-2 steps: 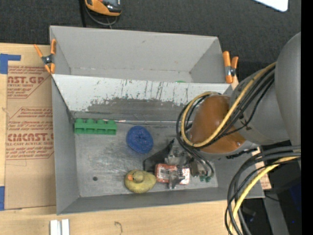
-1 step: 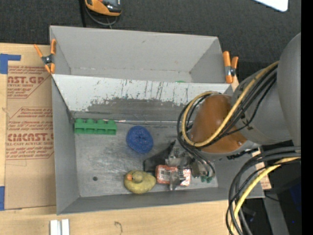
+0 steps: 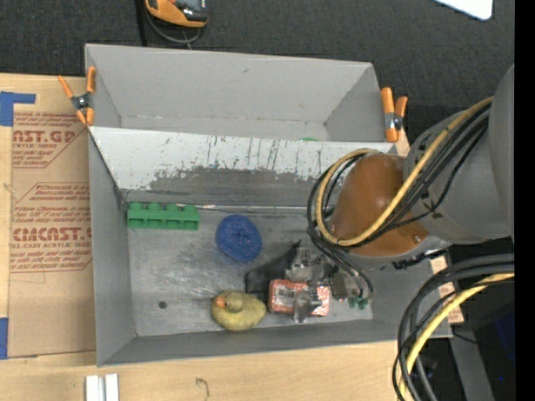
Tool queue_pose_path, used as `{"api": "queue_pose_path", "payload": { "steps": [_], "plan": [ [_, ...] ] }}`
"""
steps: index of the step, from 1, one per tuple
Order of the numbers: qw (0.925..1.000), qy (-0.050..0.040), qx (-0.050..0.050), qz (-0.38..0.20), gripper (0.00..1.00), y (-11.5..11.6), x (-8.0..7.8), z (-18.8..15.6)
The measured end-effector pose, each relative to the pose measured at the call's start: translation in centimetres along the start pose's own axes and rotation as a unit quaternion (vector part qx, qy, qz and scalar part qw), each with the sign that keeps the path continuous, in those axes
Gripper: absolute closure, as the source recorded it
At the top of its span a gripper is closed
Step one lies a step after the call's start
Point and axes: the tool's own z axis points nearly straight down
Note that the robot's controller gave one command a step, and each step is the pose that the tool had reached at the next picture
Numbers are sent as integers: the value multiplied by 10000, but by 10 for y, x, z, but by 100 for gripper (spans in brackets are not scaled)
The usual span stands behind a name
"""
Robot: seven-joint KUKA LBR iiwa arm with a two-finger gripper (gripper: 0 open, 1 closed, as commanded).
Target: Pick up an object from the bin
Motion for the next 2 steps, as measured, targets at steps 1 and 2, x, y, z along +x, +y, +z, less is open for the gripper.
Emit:
{"api": "queue_pose_path", "payload": {
  "steps": [1,2],
  "plan": [
    [10000,-36,-5,1,100,0,-3,-50],
    [10000,-42,-4,1,100,0,-2,-48]
  ]
}}
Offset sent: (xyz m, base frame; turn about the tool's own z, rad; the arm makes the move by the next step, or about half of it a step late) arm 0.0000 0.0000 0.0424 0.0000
